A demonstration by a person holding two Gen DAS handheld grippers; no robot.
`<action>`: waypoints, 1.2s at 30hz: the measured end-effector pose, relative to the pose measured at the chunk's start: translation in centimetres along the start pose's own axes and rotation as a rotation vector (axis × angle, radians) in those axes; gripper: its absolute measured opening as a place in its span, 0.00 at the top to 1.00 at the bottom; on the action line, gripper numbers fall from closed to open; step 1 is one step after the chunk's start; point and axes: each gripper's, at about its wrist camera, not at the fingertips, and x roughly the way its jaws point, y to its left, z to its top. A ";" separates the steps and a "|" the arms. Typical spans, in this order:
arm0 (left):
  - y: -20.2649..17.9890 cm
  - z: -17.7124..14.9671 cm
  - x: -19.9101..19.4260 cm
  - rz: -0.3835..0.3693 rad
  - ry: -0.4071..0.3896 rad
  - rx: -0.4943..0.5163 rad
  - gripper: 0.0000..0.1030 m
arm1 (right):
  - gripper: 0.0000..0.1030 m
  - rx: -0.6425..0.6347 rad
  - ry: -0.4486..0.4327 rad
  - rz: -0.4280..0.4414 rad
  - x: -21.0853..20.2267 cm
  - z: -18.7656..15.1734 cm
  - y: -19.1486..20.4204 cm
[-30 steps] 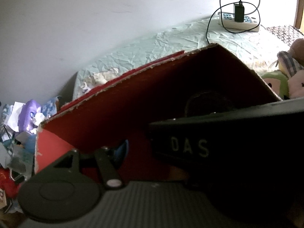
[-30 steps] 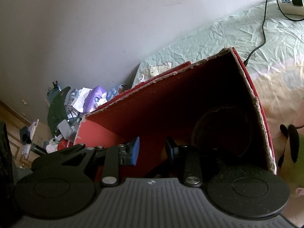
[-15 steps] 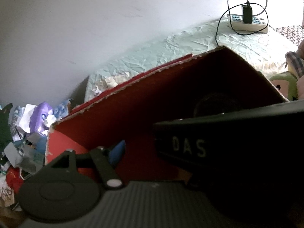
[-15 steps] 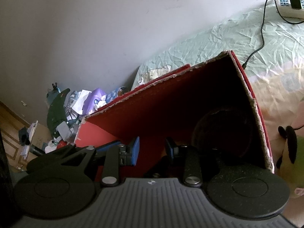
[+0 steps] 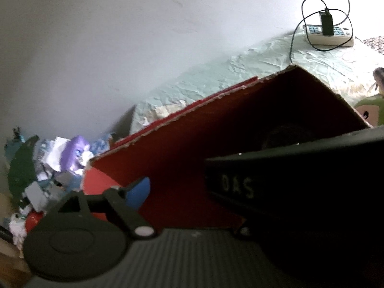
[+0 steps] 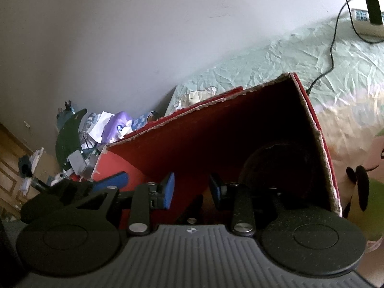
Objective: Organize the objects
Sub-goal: 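Lower the peg into the red box and open the right gripper, then withdraw the right gripper and move toward the small red printed box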
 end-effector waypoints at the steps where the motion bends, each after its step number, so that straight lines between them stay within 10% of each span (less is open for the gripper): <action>1: 0.0 -0.2 -0.2 0.007 -0.007 0.000 0.13 | 0.64 -0.009 -0.010 -0.004 -0.2 -0.1 0.1; 36: 2.1 -8.3 -11.2 0.089 -0.146 -0.177 0.08 | 0.57 -0.091 -0.122 0.105 -9.6 -6.8 2.2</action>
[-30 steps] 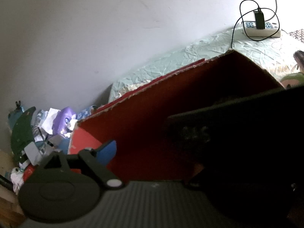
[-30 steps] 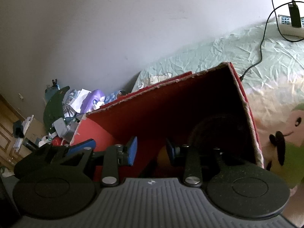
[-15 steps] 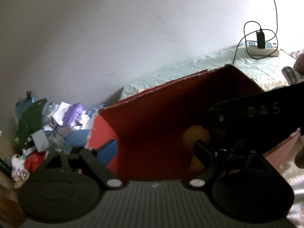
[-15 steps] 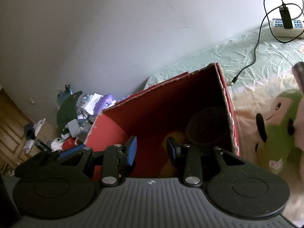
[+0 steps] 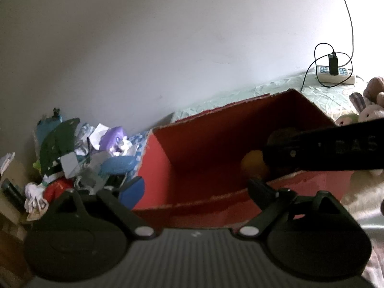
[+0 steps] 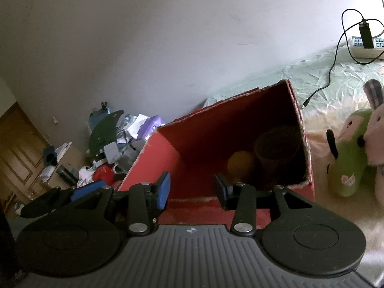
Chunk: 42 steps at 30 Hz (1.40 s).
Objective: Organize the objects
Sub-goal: 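Withdraw the right gripper and move toward the small red printed box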
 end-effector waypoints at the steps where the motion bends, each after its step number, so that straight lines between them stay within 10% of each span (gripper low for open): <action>1: 0.2 -0.2 -0.1 -0.001 0.005 -0.008 0.08 | 0.57 -0.001 0.000 0.005 -0.2 -0.3 0.1; 42: 1.1 -9.2 0.7 -0.024 0.169 -0.214 0.07 | 0.57 0.024 -0.033 0.185 0.5 -10.3 -4.3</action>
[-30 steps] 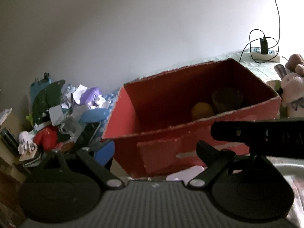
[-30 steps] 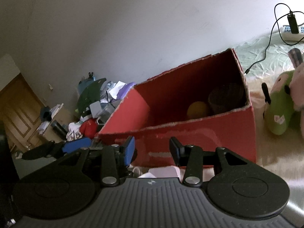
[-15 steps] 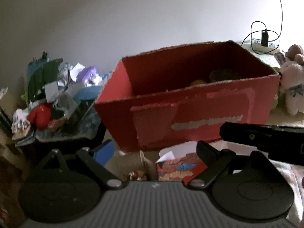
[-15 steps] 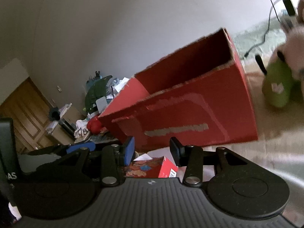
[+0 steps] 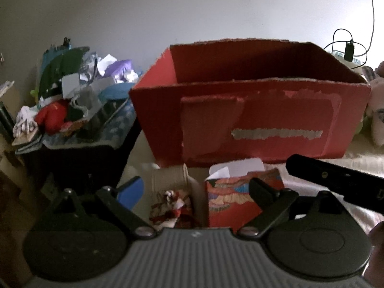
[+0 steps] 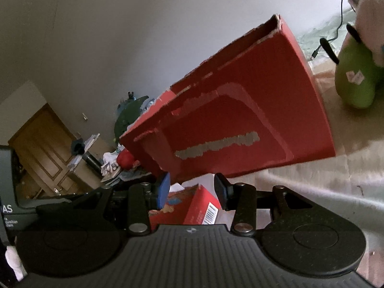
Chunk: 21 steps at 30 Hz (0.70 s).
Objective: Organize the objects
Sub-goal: 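Withdraw the right gripper and move toward the small red printed box, then close the right gripper on the small red printed box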
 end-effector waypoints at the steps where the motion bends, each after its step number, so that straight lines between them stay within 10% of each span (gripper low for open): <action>1: 0.0 -0.2 0.1 -0.002 0.001 -0.001 0.07 | 0.57 0.000 -0.001 0.004 0.0 -0.2 -0.1; 21: 4.2 -3.6 -2.2 -0.258 -0.050 -0.067 0.07 | 0.58 0.106 0.036 0.101 -0.1 -0.7 -2.3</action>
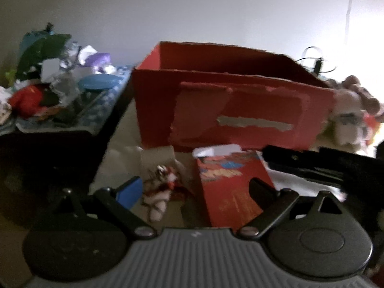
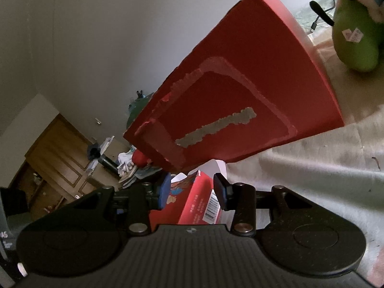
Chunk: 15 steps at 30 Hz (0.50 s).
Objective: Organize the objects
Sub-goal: 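Close the right gripper on the small red printed box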
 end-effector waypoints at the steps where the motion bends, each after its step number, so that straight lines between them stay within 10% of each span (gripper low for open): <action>1: 0.1 -0.3 -0.3 -0.021 -0.002 0.000 0.07 | 0.58 -0.005 0.003 0.003 0.0 0.0 0.0; 15: -1.9 -1.6 1.5 -0.070 0.039 0.058 0.04 | 0.58 -0.023 0.053 0.008 0.8 -0.1 0.4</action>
